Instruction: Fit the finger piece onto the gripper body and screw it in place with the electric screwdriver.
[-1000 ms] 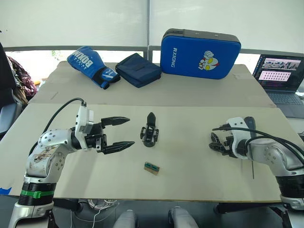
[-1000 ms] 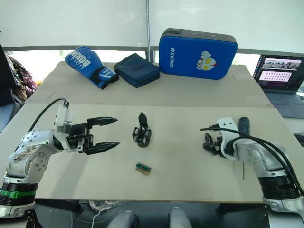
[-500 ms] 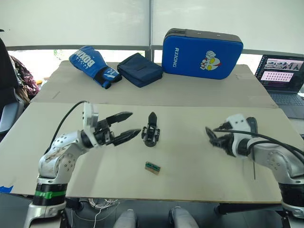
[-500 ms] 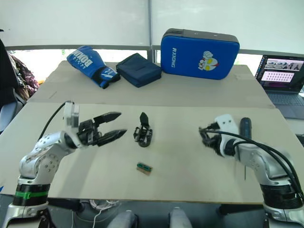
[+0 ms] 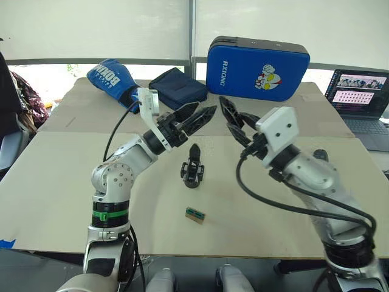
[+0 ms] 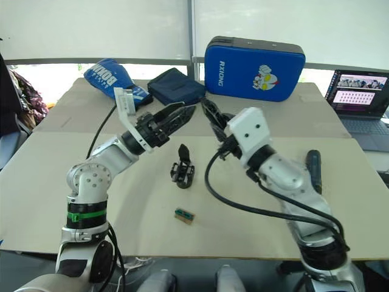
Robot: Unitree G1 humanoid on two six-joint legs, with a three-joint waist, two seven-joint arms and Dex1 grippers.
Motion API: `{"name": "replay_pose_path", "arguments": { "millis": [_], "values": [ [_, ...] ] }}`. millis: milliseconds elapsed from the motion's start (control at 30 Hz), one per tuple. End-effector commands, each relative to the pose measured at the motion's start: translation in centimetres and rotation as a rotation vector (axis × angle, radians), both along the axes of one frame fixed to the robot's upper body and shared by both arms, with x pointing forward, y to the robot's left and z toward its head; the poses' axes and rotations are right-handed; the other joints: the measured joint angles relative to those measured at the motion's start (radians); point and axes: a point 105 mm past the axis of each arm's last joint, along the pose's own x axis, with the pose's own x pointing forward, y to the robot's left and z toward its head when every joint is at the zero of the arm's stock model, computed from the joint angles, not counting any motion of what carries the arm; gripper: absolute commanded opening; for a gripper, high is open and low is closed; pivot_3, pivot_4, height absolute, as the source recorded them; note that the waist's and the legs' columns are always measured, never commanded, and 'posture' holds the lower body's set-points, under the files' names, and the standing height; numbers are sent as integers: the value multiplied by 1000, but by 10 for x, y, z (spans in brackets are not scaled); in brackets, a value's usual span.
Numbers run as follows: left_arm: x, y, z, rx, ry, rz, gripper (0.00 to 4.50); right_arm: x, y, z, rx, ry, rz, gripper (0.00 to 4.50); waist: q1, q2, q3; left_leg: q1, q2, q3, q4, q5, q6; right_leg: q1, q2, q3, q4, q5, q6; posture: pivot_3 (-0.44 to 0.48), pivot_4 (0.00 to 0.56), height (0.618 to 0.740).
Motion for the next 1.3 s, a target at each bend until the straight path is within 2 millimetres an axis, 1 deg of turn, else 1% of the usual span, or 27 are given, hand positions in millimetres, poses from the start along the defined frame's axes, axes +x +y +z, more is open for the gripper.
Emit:
{"name": "replay_pose_path", "arguments": {
  "millis": [33,167,233,333,433,467,667,700,900,933,967,1033,1067,1133,1167,1200,1233,1300],
  "values": [
    [-9,-5,10,-46,-31,-10,4500,-7,4,14,-40,-121,-6,1105,2,0,0,0,0,0,0,0,0,0,0,0,0,0,0,0,150,740],
    [-11,-9,11,-100,-11,-13,4500,-9,10,6,-77,-120,14,1105,4,0,0,0,0,0,0,0,0,0,0,0,0,0,0,0,150,740],
    [-9,-11,13,-119,-3,-8,4500,-9,12,6,-88,-126,18,1105,4,0,0,0,0,0,0,0,0,0,0,0,0,0,0,0,150,740],
    [-8,-14,14,-172,20,-10,4500,-10,12,3,-107,-132,13,1105,4,0,0,0,0,0,0,0,0,0,0,0,0,0,0,0,150,740],
    [-11,-20,14,-192,22,-25,3662,-11,12,-3,-104,-111,12,1105,4,0,0,0,0,0,0,0,0,1,0,0,0,0,0,0,150,740],
    [-12,-21,14,-199,19,-27,3298,-12,13,-5,-108,-109,17,1105,3,0,0,0,0,0,0,0,0,1,0,0,0,0,0,0,150,740],
    [-13,-24,13,-208,26,-39,373,-12,17,-8,-104,-93,21,1105,1,0,0,1,0,0,0,0,0,1,0,0,0,0,0,0,150,740],
    [-13,-24,13,-215,29,-40,1,-12,18,-10,-97,-77,27,1105,2,0,0,1,0,0,0,0,0,1,0,0,0,0,0,0,150,740],
    [-12,-22,12,-257,70,-41,1,-11,14,-6,-81,-87,12,1105,4,0,0,0,0,0,1,0,0,1,0,0,-1,0,0,0,150,740],
    [-11,-21,13,-269,79,-41,0,-11,12,-4,-74,-90,8,2142,4,0,0,0,0,0,1,0,0,1,0,0,-1,0,0,0,150,740],
    [-10,-20,13,-278,83,-41,0,-11,10,-2,-68,-93,7,2400,4,0,0,0,0,0,1,0,0,1,0,0,-1,0,0,0,150,740],
    [-8,-18,17,-286,80,-54,0,-12,4,4,-53,-87,19,3110,4,0,0,0,0,0,1,0,0,1,0,0,0,0,0,0,150,740],
    [-7,-16,19,-283,76,-70,0,-15,1,8,-44,-70,54,3445,4,0,0,0,0,0,1,0,0,1,0,0,0,0,0,0,150,740],
    [-5,-14,21,-234,57,-128,0,-19,-15,17,-92,-81,89,4149,5,0,0,0,-1,0,1,0,0,1,0,0,0,0,0,0,150,740],
    [-4,-13,23,-198,35,-154,0,-19,-24,21,-96,-57,105,4466,4,0,0,0,-1,0,1,0,0,1,0,0,0,0,0,0,150,740],
    [-2,-11,23,-161,17,-175,0,-19,-32,22,-74,3,135,4466,4,0,0,0,-1,0,1,0,0,1,0,0,-1,0,0,0,150,740],
    [-1,-8,23,-119,-2,-203,0,-24,-36,19,-53,92,209,4466,3,0,0,0,-1,0,1,0,0,2,0,0,-1,0,0,0,150,740],
    [1,-2,24,-44,-26,-267,0,-40,-39,8,-77,294,364,4466,2,0,0,0,-1,0,1,0,1,2,1,0,-1,0,0,0,150,740]
  ]
}}
